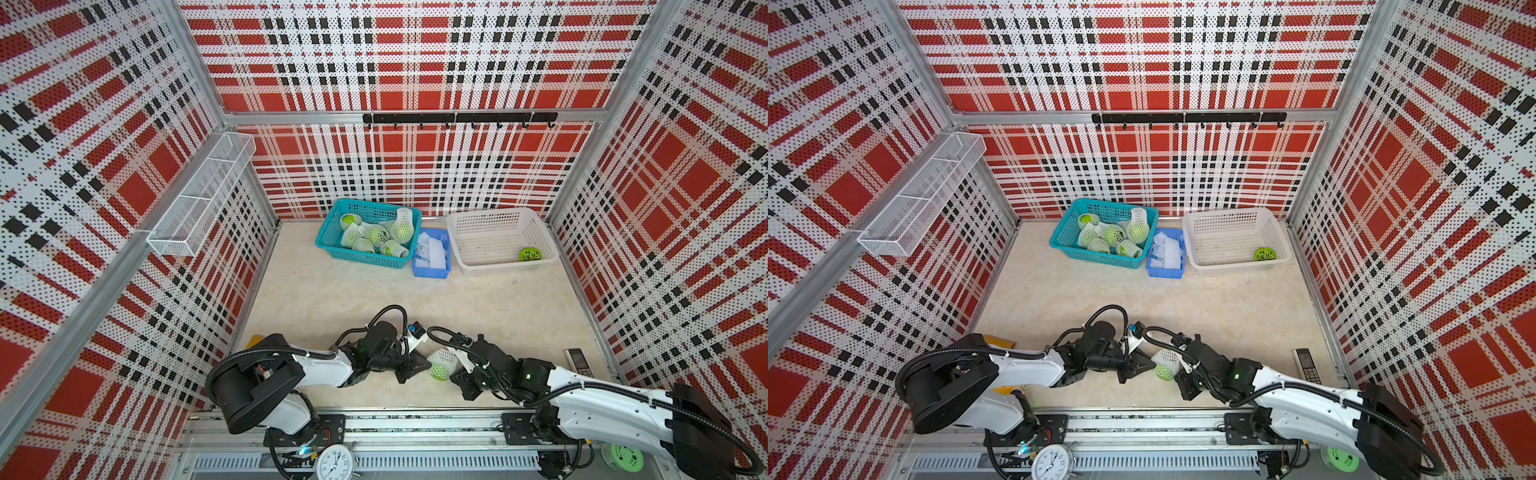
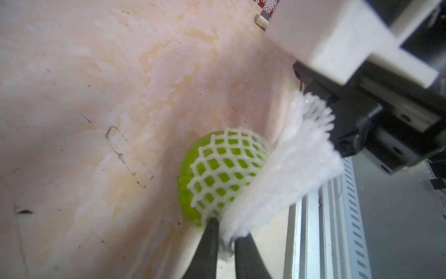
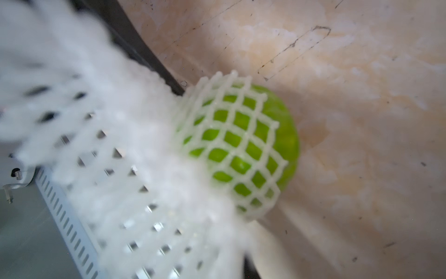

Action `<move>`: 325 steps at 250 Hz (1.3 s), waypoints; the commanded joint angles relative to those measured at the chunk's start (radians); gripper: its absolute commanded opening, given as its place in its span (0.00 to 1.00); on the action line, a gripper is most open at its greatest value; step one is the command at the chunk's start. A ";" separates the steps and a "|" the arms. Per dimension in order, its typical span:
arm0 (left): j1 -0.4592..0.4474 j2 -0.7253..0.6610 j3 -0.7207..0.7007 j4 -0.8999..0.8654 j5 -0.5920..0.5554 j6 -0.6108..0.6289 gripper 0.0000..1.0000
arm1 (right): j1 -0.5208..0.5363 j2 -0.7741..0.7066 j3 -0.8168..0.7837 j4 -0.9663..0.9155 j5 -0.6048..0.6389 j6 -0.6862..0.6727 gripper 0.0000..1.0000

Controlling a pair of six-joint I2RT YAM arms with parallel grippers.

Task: Sleeve custard apples in foam nets
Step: Put on the foam net on the custard apple.

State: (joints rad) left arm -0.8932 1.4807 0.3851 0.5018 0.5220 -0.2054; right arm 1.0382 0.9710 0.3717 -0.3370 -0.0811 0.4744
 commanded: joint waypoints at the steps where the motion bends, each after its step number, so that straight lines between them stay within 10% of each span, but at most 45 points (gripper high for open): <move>1: -0.016 0.056 -0.002 -0.082 0.031 -0.011 0.17 | 0.007 0.045 0.009 0.032 0.029 -0.022 0.00; 210: 0.020 0.088 0.053 -0.082 0.033 0.008 0.17 | -0.156 -0.001 0.044 0.012 0.056 -0.080 0.00; 325: 0.044 -0.122 -0.019 -0.086 -0.020 -0.017 0.32 | -0.163 0.115 0.113 0.046 -0.012 -0.143 0.00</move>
State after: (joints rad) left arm -0.8577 1.4086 0.3904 0.4171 0.5274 -0.2115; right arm 0.8772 1.0676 0.4488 -0.3290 -0.0692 0.3641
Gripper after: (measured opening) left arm 0.303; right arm 0.046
